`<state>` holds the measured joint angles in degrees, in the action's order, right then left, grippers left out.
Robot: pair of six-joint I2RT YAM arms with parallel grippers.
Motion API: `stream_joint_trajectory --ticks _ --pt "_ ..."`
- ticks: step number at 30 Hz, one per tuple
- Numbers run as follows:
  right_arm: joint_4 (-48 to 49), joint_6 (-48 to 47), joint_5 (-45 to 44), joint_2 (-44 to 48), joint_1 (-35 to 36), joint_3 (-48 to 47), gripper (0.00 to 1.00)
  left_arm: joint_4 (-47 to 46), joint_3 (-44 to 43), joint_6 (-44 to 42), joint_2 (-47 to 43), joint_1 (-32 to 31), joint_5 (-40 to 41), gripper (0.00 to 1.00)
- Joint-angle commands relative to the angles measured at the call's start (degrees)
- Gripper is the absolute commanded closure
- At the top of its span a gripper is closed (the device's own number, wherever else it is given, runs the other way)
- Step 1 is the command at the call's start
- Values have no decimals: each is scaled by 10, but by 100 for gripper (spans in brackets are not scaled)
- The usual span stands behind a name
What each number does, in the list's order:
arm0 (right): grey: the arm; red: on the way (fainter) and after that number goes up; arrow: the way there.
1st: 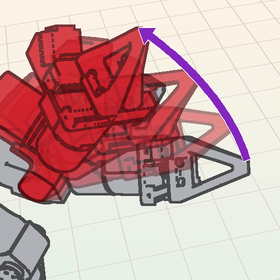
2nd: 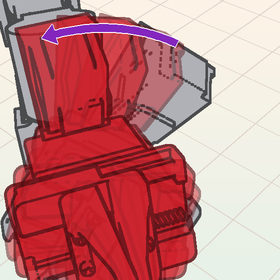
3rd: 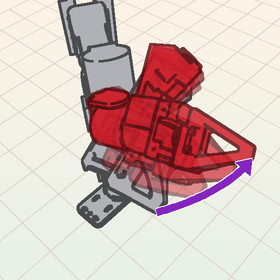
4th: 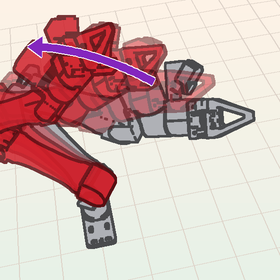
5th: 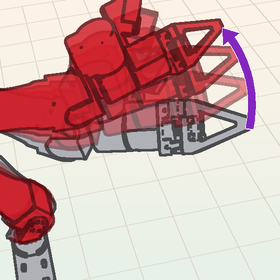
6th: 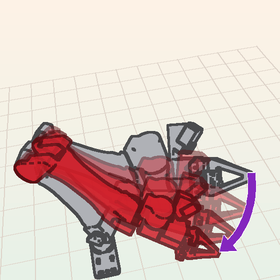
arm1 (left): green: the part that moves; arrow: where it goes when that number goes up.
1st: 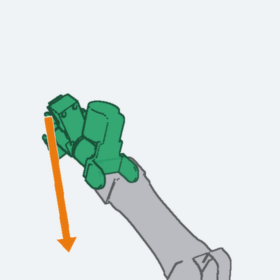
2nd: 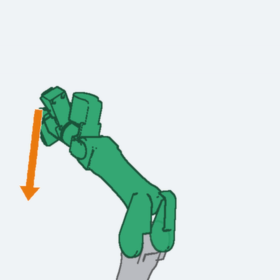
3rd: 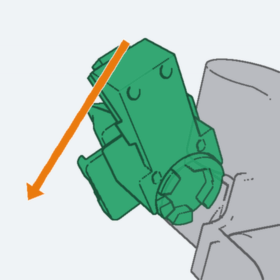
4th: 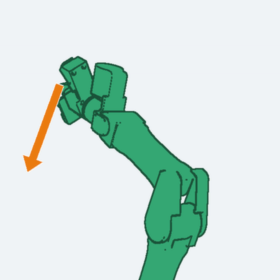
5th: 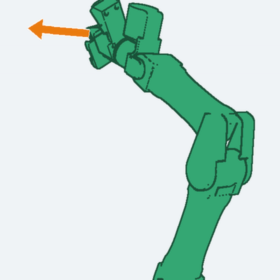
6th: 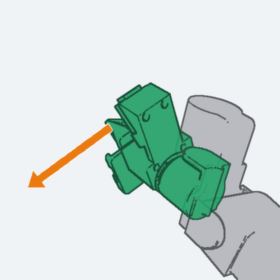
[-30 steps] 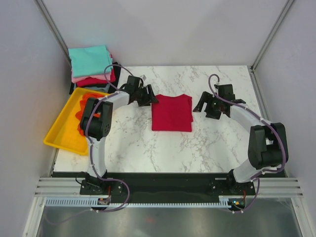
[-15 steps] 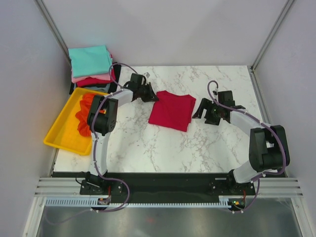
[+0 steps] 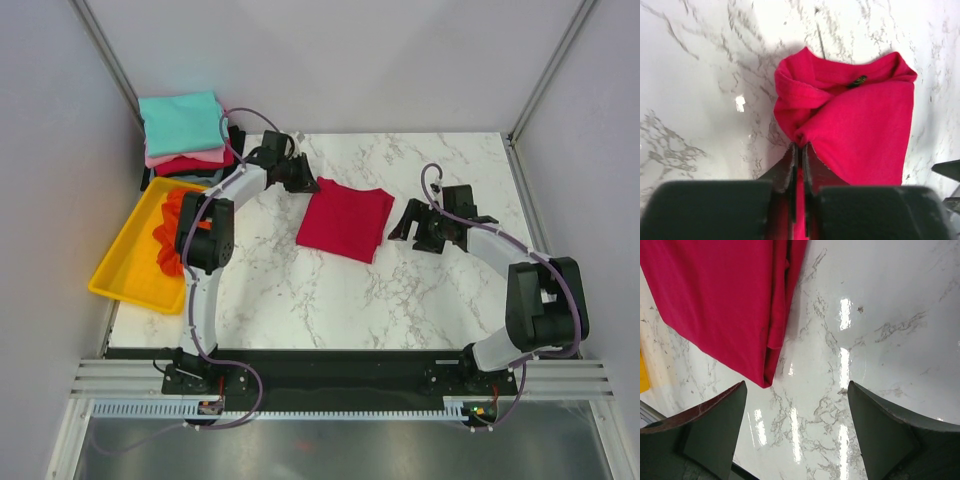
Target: Fold and stack the t-shirts
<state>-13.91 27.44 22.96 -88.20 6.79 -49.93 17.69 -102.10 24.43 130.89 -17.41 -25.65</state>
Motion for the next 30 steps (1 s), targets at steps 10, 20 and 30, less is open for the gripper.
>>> stream_joint_trajectory --ticks 10,20,30 --pt "20 -5 25 27 1 4 10 45 -9 -130 -39 8 17 17" --pt "19 -7 30 16 0 2 10 43 -140 -151 81 8 -3 18" --pt "19 -8 35 6 1 -3 10 43 -160 -132 131 1 -40 34"
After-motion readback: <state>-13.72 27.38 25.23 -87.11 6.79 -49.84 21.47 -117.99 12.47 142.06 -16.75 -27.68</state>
